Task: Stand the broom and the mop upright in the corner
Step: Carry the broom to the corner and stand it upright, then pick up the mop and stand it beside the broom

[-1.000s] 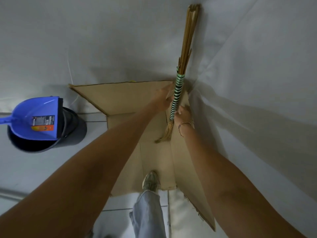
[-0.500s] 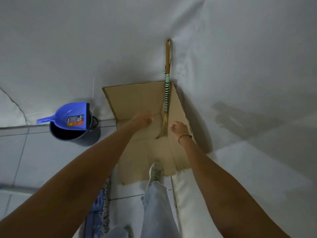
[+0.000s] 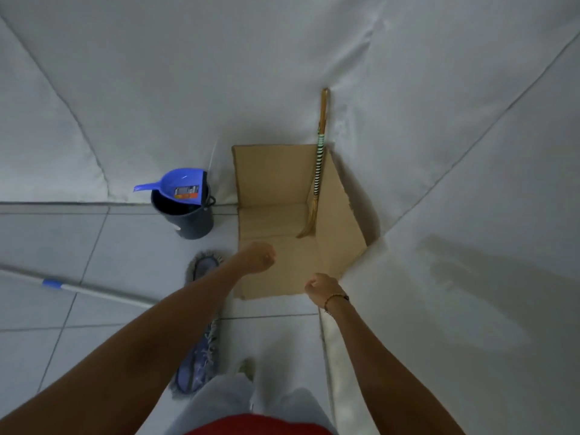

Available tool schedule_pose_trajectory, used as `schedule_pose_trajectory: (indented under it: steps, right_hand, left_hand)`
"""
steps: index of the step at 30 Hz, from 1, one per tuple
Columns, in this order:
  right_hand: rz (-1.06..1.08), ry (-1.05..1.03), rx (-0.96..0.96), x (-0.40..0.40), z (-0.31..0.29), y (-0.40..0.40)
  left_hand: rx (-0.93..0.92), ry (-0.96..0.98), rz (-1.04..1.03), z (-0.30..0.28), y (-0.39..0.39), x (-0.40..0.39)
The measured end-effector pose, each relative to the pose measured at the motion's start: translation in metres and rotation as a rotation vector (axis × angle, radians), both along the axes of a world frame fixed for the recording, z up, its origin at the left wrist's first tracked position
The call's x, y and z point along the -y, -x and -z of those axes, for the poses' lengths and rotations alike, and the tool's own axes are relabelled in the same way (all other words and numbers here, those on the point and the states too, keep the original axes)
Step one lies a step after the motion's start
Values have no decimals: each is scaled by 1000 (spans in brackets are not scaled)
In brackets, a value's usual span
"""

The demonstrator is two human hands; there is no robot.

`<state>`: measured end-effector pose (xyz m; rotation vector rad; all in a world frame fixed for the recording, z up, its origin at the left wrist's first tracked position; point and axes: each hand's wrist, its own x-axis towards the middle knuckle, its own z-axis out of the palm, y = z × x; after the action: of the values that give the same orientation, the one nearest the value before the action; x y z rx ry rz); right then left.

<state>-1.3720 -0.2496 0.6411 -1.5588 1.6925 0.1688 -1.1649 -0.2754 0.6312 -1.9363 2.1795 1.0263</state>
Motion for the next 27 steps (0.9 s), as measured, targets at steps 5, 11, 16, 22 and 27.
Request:
schedule_pose_trajectory:
  steps: [5, 11, 16, 22, 27]
  right_hand:
    - [-28, -81, -19, -63, 11, 33]
    - [-128, -116, -38, -123, 22, 51]
    - [-276, -210, -79, -173, 27, 13]
    - [-420, -323, -39, -213, 37, -76]
    - [-410, -290, 45, -245, 49, -177]
  left_hand:
    - [-21, -66, -104, 9, 26, -82]
    - [-83, -194, -239, 5, 48, -184]
    - [-176, -307, -432, 4, 8, -260]
    - [-222, -350, -649, 13, -84, -342]
    - [-316, -304, -871, 24, -176, -420]
